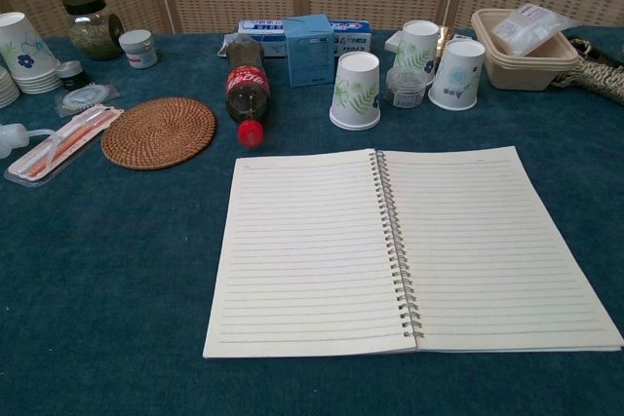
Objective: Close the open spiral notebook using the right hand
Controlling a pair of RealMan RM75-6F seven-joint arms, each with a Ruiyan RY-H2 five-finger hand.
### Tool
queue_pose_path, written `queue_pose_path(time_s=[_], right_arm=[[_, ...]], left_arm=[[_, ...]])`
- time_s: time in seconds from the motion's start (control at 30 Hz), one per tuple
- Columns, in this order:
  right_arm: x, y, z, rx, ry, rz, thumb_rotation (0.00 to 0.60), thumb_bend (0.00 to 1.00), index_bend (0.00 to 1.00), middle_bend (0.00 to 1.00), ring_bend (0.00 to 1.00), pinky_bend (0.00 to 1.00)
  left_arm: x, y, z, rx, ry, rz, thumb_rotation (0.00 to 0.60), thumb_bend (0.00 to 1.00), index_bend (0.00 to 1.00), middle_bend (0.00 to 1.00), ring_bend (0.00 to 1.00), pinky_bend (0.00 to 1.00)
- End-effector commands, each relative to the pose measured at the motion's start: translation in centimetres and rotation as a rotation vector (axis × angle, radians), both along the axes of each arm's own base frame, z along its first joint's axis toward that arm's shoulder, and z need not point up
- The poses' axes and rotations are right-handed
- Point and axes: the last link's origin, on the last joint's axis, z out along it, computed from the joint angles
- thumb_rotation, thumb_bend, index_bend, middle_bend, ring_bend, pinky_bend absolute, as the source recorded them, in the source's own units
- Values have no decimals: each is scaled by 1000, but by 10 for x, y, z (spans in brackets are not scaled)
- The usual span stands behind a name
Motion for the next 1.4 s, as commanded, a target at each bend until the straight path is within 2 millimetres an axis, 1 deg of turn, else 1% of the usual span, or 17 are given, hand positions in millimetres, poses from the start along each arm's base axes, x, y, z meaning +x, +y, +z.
queue_pose_path(time_s=[0.03,0.13,0.2,0.23,0.37,0.5,0.63,0.7,0.77,0.83,0.93,1.03,1.2,1.4], right_arm=[[3,-2,-4,22,-2,3,531,0,0,0,0,0],[7,-5,-11,61,-21,13,532,0,0,0,0,0],[12,-5,-17,110,-55,33,530,0,0,0,0,0],[24,-4,-29,211,-125,77,530,0,0,0,0,0],[43,-10,-45,359,-172,179,528,0,0,0,0,0],[52,-15,-56,437,-184,209,522,0,0,0,0,0],[65,-23,-68,515,-205,233,506,0,0,0,0,0],[71,-28,-73,547,-214,234,507,0,0,0,0,0],[82,-39,-86,608,-206,253,507,0,0,0,0,0],[87,-47,-94,640,-185,253,502,0,0,0,0,0],[97,-61,-110,717,-151,252,502,0,0,0,0,0],[108,-75,-126,787,-80,280,497,0,0,0,0,0],[123,-91,-138,846,-69,278,482,0,0,0,0,0],[129,-101,-148,873,-93,252,468,0,0,0,0,0]], left_arm=[[3,4,-1,-15,-4,3,600,38,0,0,0,0],[4,6,-2,-17,3,5,600,38,0,0,0,0],[5,7,-2,-16,4,5,600,37,0,0,0,0],[5,7,-3,-19,3,4,600,37,0,0,0,0],[7,6,-7,-31,-2,-3,600,37,0,0,0,0],[9,4,-10,-38,-1,-7,600,38,0,0,0,0],[10,1,-12,-37,-1,-6,600,38,0,0,0,0],[10,0,-12,-35,-1,-3,600,38,0,0,0,0],[9,-1,-14,-40,0,5,600,37,0,0,0,0],[9,-1,-15,-44,2,8,600,36,0,0,0,0],[10,0,-19,-53,2,11,600,37,0,0,0,0],[9,0,-21,-64,9,15,600,37,0,0,0,0],[11,0,-20,-62,18,16,600,37,0,0,0,0],[13,0,-21,-63,23,16,600,37,0,0,0,0]])
